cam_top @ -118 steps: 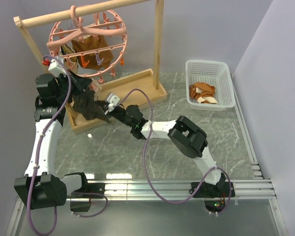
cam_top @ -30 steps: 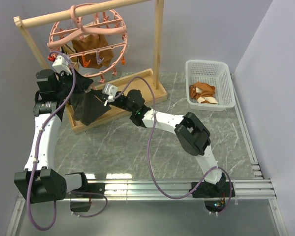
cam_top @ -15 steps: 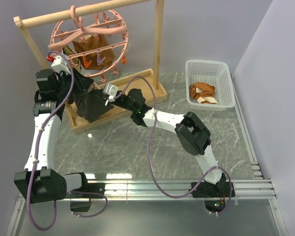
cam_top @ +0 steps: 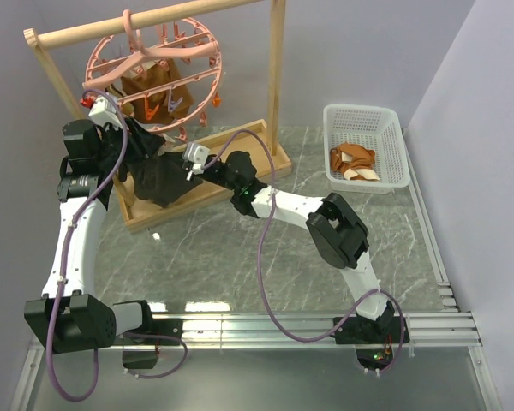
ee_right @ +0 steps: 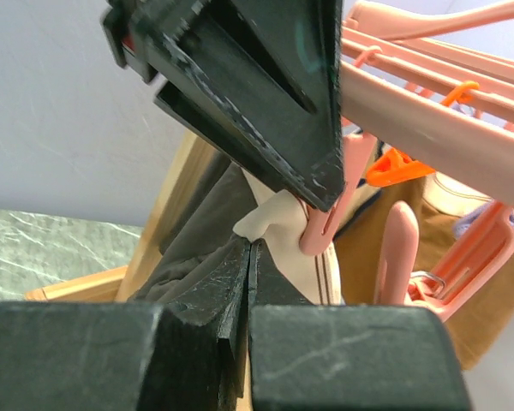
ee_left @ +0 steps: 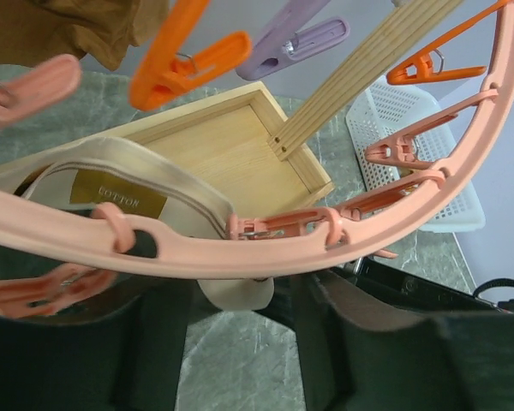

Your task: Clip the underwear to the hanger

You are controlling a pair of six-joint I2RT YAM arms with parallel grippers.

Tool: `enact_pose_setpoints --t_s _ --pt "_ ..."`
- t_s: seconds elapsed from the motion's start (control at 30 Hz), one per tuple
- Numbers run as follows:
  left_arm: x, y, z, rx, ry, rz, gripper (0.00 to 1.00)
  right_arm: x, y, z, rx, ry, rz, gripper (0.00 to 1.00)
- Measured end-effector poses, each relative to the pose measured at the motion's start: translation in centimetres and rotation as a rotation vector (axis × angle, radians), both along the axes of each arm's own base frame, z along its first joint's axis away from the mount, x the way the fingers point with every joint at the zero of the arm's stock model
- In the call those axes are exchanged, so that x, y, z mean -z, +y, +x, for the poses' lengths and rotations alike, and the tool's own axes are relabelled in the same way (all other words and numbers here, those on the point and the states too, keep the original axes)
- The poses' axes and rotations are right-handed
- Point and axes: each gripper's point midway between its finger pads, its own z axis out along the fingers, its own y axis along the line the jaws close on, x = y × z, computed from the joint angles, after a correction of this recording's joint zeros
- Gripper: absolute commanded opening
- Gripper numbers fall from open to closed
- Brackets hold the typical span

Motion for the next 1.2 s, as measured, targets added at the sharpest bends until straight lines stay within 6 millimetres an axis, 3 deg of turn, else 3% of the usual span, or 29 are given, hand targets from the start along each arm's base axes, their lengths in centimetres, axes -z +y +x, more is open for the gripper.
enact_pose_setpoints --t_s 0.17,0.3,0.57,0.7,1.13,1.2 --pt "-0.3 0.2 -0.1 -0.011 -0.001 -0.019 0.66 0.0 -0.5 0.7 0.014 -0.009 -0.004 0.00" --pt "-1.7 0.8 -0.5 -0.030 -0.035 -0.040 0.78 0.0 -0.6 0.9 0.015 -0.012 -0.010 0.00" --pt "-3.5 0.8 -2.5 -0.005 -0.096 -0.057 0.89 -0.2 -0.9 1.2 0.019 -0.020 -0.013 0.00" --pt "-4.2 0.5 -3.8 0.015 -0.137 -0.039 0.98 -0.4 -2.1 1.8 0.046 -0.007 -0.013 0.00" --pt "-6.1 -1.0 -9.7 0.077 -0.296 0.063 0.99 -0.8 -6.1 4.1 0.141 0.129 -0.045 0.00" --pt "-5.9 -1.1 -10.3 0.072 -0.289 0.062 0.99 -0.5 -6.7 4.3 0.151 0.159 -0.057 0.06"
